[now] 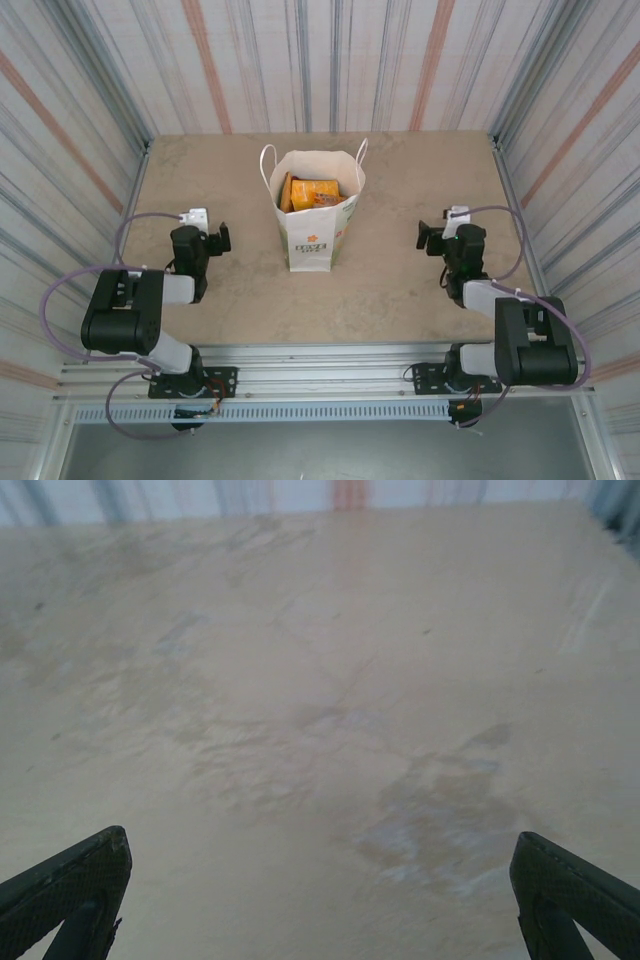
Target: Place the snacks into the paper bag
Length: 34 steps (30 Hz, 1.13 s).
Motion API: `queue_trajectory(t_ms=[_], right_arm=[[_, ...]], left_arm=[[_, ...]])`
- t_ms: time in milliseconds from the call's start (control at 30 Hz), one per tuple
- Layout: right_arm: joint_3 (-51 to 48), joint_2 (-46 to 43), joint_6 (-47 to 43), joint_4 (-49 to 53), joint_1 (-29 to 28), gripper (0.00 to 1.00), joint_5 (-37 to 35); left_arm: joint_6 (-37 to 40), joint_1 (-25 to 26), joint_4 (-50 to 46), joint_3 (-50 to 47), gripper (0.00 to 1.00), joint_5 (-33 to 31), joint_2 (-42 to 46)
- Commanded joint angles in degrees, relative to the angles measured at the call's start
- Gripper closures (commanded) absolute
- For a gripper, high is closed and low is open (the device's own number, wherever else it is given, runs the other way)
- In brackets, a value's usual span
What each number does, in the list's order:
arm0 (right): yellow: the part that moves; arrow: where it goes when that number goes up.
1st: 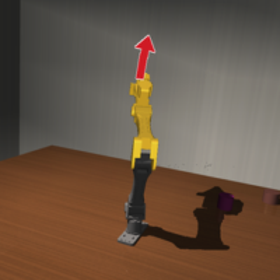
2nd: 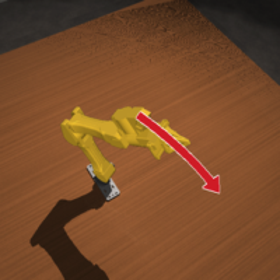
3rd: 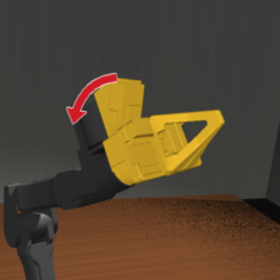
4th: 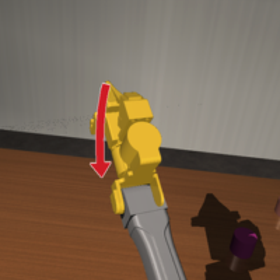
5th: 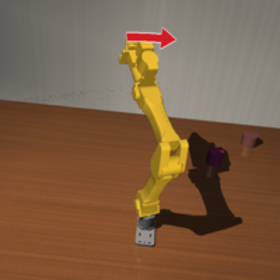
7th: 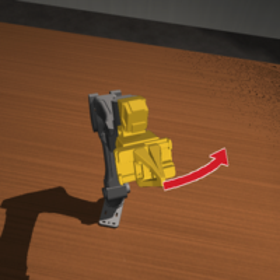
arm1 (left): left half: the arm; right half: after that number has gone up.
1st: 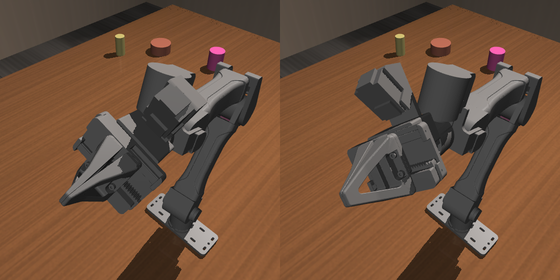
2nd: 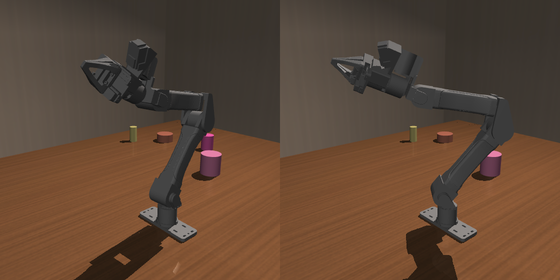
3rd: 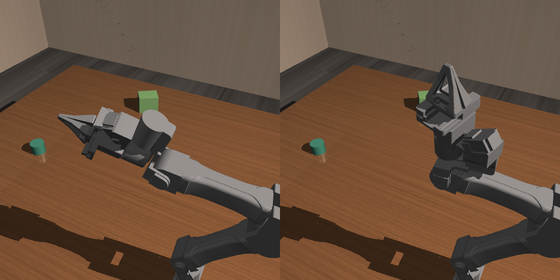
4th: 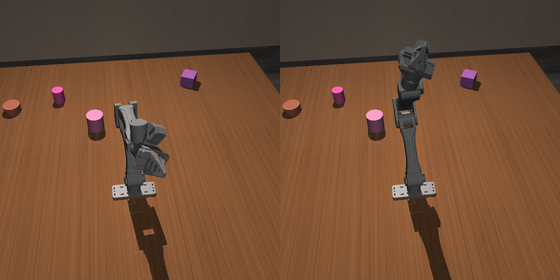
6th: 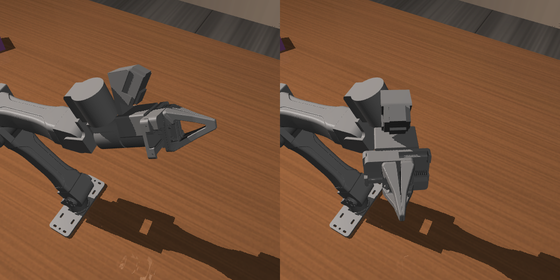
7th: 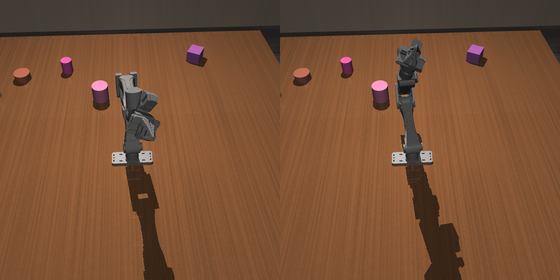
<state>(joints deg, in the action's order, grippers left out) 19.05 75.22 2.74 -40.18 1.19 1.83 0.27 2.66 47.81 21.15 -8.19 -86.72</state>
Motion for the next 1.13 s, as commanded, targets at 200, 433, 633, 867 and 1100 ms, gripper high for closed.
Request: queue_trajectory(t_ms=[200, 433, 633, 867, 1100], right_arm=[[1.6, 12.1, -0.7, -9.6, 0.8, 0.01, 3.6], [3.5, 13.1, 1.5, -7.2, 2.9, 0.01, 5.7], [3.6, 13.3, 1.9, -7.6, 3.2, 0.01, 6.4], [3.5, 13.3, 1.8, -7.6, 3.3, 0.01, 6.3], [3.5, 13.3, 2.0, -7.6, 3.3, 0.01, 6.4]], left_arm=[[1.1, 0.2, -0.4, 1.1, 0.01, -1.4, 0.4], [1.2, 0.3, -0.5, 1.1, 0.01, -1.4, 0.4], [1.2, 0.2, -0.4, 1.1, 0.01, -1.4, 0.4], [1.1, 0.2, -0.5, 1.2, 0.01, -1.4, 0.2], [1.1, 0.2, -0.5, 1.1, 0.01, -1.4, 0.4]])
